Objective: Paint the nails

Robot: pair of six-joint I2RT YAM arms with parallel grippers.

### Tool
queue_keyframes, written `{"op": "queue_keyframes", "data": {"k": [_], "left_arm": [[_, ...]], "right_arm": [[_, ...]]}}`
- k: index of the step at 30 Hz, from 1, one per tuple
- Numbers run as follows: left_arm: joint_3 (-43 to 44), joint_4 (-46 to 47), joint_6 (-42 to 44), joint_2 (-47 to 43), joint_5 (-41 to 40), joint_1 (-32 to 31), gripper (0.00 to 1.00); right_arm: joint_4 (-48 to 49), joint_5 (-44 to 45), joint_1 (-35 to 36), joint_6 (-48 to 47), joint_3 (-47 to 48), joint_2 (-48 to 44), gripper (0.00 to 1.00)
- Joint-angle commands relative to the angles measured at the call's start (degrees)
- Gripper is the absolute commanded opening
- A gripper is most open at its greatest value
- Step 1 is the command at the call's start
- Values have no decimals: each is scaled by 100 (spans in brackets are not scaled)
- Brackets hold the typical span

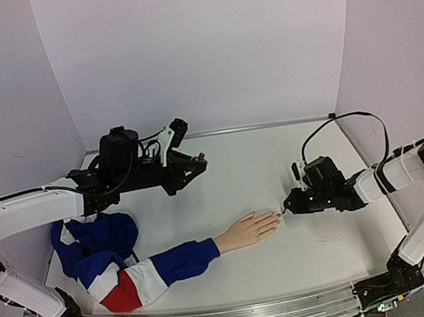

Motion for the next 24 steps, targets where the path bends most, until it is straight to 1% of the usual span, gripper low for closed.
{"op": "queue_keyframes", "data": {"k": [1,7,13,24], "left_arm": [[304,267,44,-31,62,-26,0],[295,273,21,-47,75,-26,0],[297,266,2,-48,102,-26,0],[241,266,19,-112,53,-26,0]], "right_arm": [[-317,191,-23,-49,161,-251,0],[-192,-227,-21,-239,8,-570,0],[-16,-626,-23,-225,25,-379,0],[118,-530,-23,-77,107,-29,0]]}}
